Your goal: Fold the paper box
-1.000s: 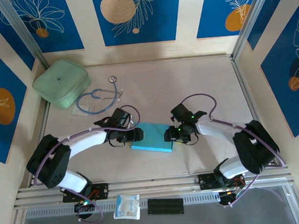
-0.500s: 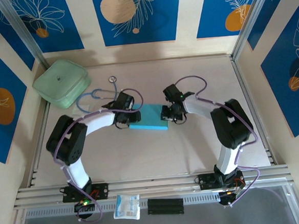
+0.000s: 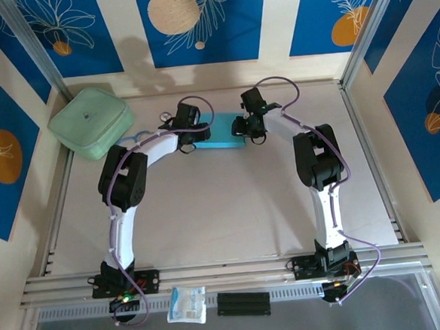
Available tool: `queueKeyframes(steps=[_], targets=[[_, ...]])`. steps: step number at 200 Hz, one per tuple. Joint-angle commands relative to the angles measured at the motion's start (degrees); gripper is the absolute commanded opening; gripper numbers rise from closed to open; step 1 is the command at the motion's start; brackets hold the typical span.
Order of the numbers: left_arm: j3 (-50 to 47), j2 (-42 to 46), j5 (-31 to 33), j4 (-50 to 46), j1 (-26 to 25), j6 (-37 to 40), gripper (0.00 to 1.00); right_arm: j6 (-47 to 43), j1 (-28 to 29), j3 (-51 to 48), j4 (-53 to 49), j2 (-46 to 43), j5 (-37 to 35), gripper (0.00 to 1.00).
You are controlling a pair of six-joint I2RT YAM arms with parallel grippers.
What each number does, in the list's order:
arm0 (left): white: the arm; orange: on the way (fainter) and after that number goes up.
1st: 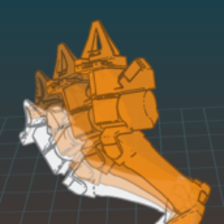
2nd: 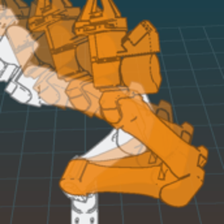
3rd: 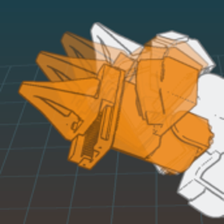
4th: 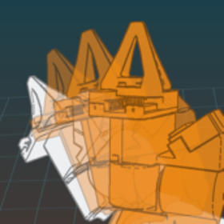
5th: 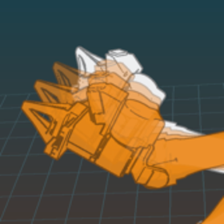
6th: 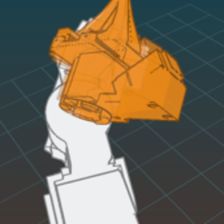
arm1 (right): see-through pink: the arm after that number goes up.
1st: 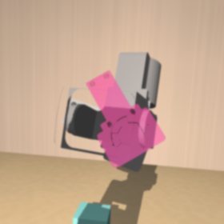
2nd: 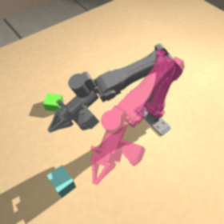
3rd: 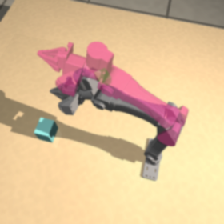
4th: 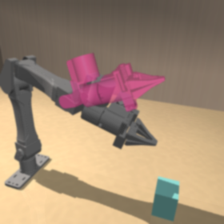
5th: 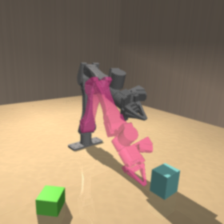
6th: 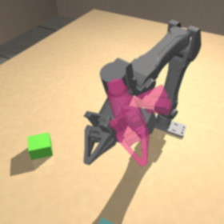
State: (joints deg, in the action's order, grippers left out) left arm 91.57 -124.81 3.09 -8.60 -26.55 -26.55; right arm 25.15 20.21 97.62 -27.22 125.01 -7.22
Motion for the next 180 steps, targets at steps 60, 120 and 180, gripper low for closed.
queueKeyframes(steps=[60,120,180], targets=[[1.3,3.9,-2.7,-2.7,0.1,0.5,0.83,-6.8,-1.5,6.8,-8.8,-3.0,1.7,0.77],[-5.0,16.9,-3.8,-2.1,0.6,3.6,0.88,-10.2,-1.9,7.9,-13.6,-8.5,1.8,0.91],[-24.8,45.9,-3.4,0.3,0.6,11.5,0.96,-10.5,-1.5,-12.7,-3.2,-36.6,-3.0,0.92]])
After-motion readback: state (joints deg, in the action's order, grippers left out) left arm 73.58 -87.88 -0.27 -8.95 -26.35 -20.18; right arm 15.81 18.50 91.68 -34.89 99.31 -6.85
